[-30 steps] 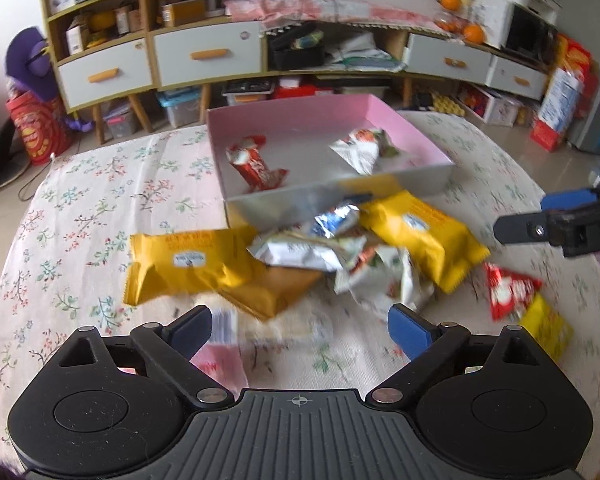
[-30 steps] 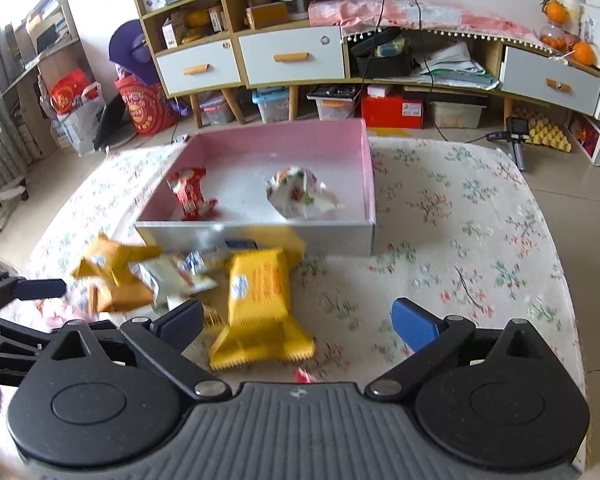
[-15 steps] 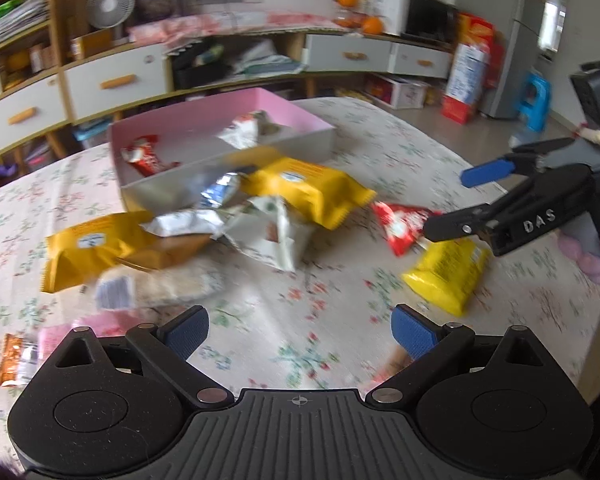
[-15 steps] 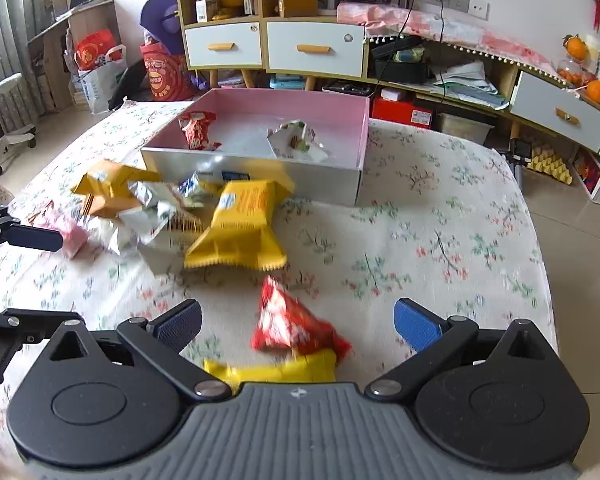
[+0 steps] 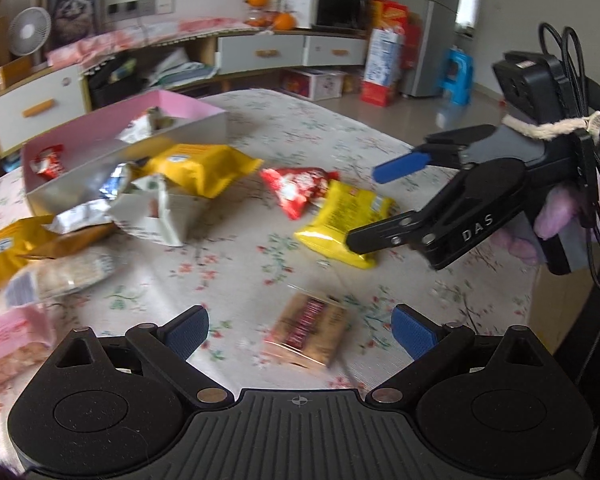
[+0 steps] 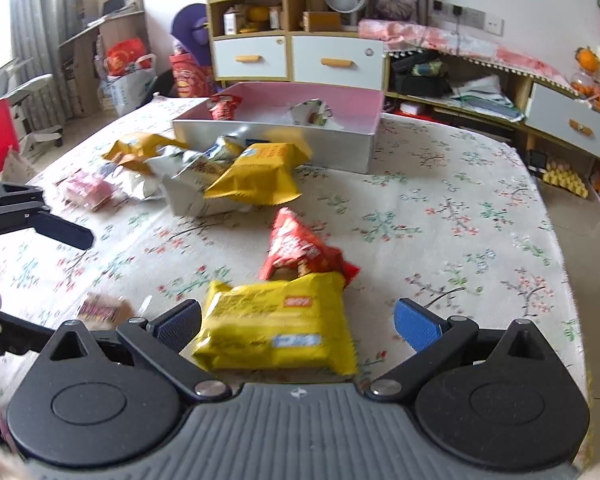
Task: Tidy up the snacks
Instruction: 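Grasp the brown cake packet with the left tool while the right tool grasps the yellow noodle pack, then carry the cake packet and noodle pack into the pink box and release both, then move both tools back toward the remaining snacks on the table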
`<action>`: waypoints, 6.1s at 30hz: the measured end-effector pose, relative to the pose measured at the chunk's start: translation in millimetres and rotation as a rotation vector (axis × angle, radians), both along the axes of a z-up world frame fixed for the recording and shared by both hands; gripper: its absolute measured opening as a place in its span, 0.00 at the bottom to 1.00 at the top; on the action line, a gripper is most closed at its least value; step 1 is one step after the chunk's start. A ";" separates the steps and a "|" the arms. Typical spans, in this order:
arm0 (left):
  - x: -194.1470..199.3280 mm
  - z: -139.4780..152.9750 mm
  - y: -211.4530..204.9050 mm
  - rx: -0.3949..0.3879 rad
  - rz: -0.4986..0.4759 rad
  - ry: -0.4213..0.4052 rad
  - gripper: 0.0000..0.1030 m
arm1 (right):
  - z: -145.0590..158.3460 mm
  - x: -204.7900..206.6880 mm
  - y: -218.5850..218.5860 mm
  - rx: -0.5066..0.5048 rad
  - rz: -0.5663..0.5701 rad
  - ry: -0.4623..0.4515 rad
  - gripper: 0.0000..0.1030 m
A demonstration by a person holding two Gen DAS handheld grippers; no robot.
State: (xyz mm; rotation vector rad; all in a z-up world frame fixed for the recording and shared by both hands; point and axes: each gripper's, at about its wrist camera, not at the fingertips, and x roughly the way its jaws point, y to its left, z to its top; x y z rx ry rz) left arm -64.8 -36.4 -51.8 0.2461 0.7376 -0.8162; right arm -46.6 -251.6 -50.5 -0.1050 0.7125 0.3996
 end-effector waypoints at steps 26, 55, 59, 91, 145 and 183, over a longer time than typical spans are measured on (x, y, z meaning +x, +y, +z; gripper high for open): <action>-3.8 -5.9 -11.6 0.073 -0.035 0.001 0.44 | -13.1 -9.9 19.3 -0.067 0.089 -0.019 0.93; 7.8 20.1 -3.5 0.058 0.084 -0.014 0.31 | 7.1 -13.8 31.3 -0.072 0.151 -0.072 0.71; 15.5 30.9 1.0 0.047 0.127 -0.029 0.31 | 17.1 -11.1 33.4 -0.056 0.144 -0.093 0.71; 120.3 61.6 18.0 -0.057 0.498 -0.009 0.31 | 46.8 94.6 29.4 0.093 -0.106 -0.076 0.71; 246.2 22.3 -8.0 0.034 0.559 -0.043 0.54 | 28.3 219.8 37.2 0.239 -0.239 0.068 0.82; 127.8 61.1 15.2 0.011 0.559 -0.020 0.91 | 64.2 121.9 35.1 0.147 -0.241 0.062 1.00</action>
